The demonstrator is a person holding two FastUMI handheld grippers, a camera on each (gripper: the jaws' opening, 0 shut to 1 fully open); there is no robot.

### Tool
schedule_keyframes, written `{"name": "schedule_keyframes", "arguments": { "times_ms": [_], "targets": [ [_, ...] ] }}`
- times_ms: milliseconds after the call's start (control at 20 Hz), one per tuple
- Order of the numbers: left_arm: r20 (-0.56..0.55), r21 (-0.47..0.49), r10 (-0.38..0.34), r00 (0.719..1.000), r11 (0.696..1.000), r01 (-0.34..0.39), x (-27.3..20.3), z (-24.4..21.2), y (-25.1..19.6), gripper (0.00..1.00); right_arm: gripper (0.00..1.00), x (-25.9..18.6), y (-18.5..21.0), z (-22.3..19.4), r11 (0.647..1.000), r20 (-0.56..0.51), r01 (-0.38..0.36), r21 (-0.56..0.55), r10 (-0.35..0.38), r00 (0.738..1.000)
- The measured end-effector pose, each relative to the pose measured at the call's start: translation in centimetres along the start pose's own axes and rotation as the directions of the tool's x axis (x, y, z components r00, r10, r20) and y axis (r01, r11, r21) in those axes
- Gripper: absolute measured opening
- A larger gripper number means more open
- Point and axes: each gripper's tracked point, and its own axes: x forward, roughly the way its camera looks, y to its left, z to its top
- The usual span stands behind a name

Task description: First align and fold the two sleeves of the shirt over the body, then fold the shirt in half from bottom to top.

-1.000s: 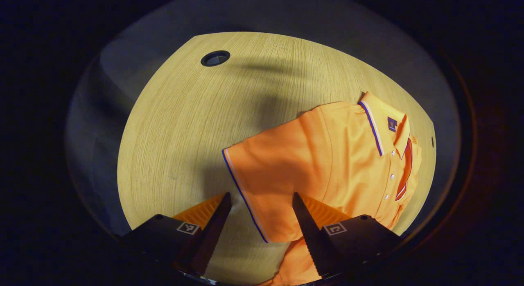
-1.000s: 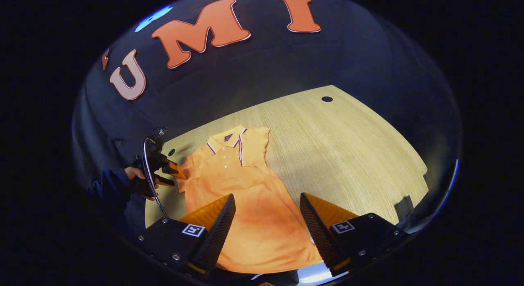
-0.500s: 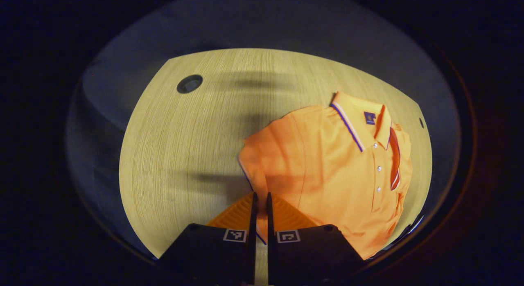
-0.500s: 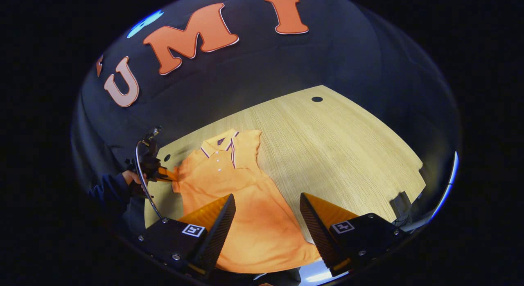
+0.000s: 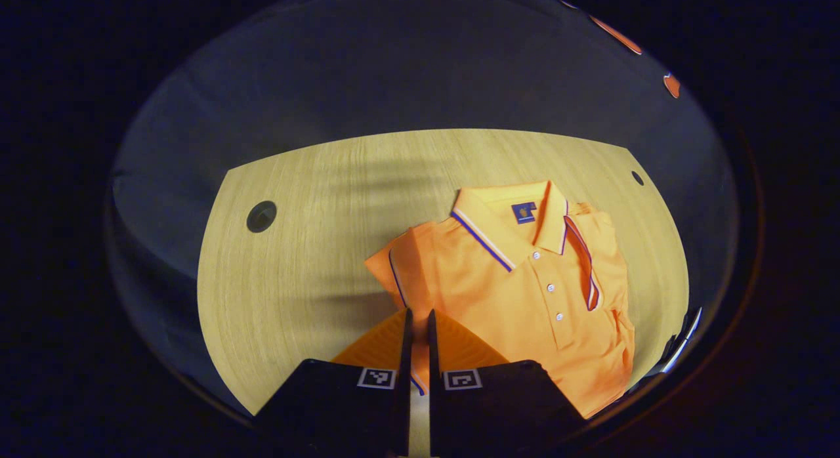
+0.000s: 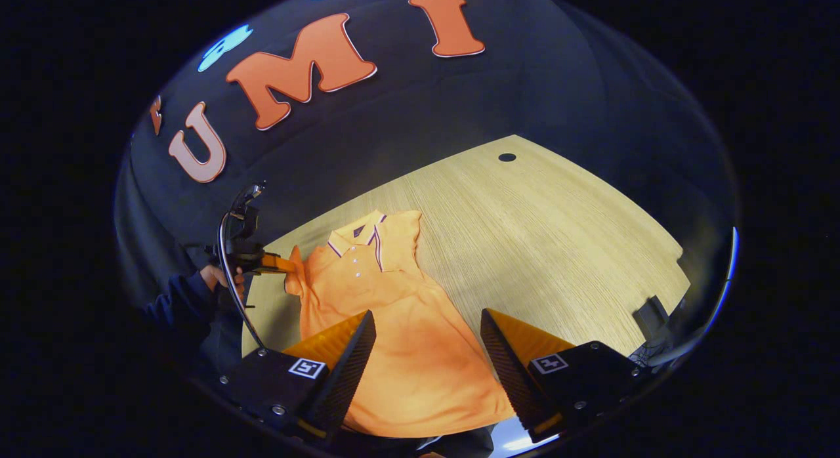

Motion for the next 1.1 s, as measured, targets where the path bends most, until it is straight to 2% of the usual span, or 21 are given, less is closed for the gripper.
{"name": "schedule_keyframes", "arguments": {
  "times_ms": [200, 400, 500, 600, 650, 700, 850, 900, 950, 1100],
  "targets": [
    [-0.039, 0.008, -0.056, 0.998, 0.998, 0.056, 1.3, -0.2, -3.1, 0.12, 0.99, -0.8, -0.9, -1.5, 0.999, -0.009, 0.027, 0.033, -0.026, 1.000],
    [-0.067, -0.030, -0.143, 0.988, 0.990, 0.141, 2.9, -0.6, -6.3, 0.12, 0.99, -1.2, -1.4, -2.1, 0.998, -0.022, 0.052, 0.044, -0.051, 0.998],
    [-0.066, -0.060, -0.215, 0.974, 0.976, 0.212, 2.9, -0.7, -8.2, 0.16, 0.98, -1.3, -1.6, -2.0, 0.998, -0.025, 0.051, 0.044, -0.050, 0.998],
    [-0.058, -0.088, -0.291, 0.955, 0.954, 0.285, 2.3, -0.9, -10.0, 0.34, 0.98, -1.2, -1.8, -1.9, 0.998, -0.027, 0.044, 0.043, -0.043, 0.999],
    [-0.048, -0.102, -0.320, 0.946, 0.944, 0.314, 1.8, -0.9, -10.7, 0.28, 0.98, -1.2, -1.8, -1.9, 0.999, -0.027, 0.036, 0.040, -0.035, 0.999],
    [-0.036, -0.106, -0.319, 0.947, 0.944, 0.314, 1.1, -0.9, -10.6, 0.32, 0.98, -1.2, -2.0, -1.8, 0.999, -0.027, 0.032, 0.036, -0.031, 0.999],
    [0.004, -0.091, -0.265, 0.964, 0.960, 0.264, -0.9, -1.3, -9.6, 0.65, 0.99, -1.1, -2.2, -1.9, 1.000, -0.039, -0.001, -0.003, 0.001, 0.999],
    [0.023, -0.082, -0.249, 0.968, 0.965, 0.250, -1.9, -1.8, -9.3, 0.68, 0.99, -1.0, -2.5, -1.9, 1.000, -0.047, -0.006, -0.020, 0.005, 0.999],
    [0.036, -0.077, -0.225, 0.974, 0.971, 0.227, -2.8, -2.3, -8.8, 0.80, 0.99, -0.9, -2.7, -2.2, 0.999, -0.056, -0.017, -0.032, 0.015, 0.998],
    [0.081, -0.113, -0.177, 0.981, 0.976, 0.186, -5.7, -4.4, -7.9, 0.83, 0.99, -0.3, -3.0, -3.2, 0.996, -0.095, -0.052, -0.066, 0.046, 0.994]
  ]
}}
